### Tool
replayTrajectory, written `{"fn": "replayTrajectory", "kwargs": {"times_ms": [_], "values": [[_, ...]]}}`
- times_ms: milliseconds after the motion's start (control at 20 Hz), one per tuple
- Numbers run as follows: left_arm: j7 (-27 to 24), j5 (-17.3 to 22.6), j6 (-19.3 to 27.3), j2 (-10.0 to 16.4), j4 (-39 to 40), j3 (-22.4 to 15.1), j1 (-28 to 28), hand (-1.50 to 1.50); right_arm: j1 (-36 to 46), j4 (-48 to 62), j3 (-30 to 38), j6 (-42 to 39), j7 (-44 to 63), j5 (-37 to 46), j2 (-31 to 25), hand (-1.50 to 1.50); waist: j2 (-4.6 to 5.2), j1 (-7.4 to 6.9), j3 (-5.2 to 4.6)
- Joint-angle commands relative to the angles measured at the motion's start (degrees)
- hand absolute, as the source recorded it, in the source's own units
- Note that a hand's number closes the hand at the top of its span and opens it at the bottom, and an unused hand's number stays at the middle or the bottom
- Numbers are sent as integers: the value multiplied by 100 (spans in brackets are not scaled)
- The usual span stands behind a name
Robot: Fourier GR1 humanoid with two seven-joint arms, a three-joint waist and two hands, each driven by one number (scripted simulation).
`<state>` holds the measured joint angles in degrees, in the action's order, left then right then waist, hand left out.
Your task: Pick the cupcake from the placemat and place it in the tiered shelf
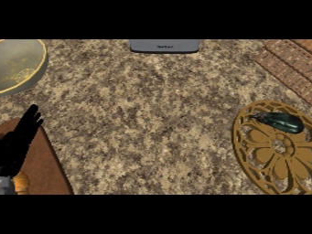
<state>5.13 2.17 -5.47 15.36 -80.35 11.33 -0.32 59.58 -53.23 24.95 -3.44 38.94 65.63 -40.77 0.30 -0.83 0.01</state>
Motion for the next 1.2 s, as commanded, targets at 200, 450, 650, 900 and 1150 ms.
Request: {"fn": "replayTrajectory", "kwargs": {"times_ms": [200, 450, 650, 900, 1150], "values": [[48, 26, -23, -8, -76, 35, -114, 0, 149, 1483, 421, 1280, -18, 53, -349, -150, 23, -78, 3], [218, -155, 146, -69, -76, -30, -218, 0, 15, 1973, 175, 1030, -674, 48, -630, -150, 11, -24, 1], [278, -49, 23, -242, -502, -164, 91, 0, 309, 2162, 331, 1389, -868, -197, -658, -150, 8, -81, 4], [311, 8, -40, -76, -391, 12, 1, 0, 45, 2207, 906, 1855, -1336, -870, -704, -150, -3, -29, 7], [131, -2, 17, -162, -164, 75, 18, 0, 504, 1763, 1141, 1683, -988, -1416, -426, -150, -44, 40, -4]]}}
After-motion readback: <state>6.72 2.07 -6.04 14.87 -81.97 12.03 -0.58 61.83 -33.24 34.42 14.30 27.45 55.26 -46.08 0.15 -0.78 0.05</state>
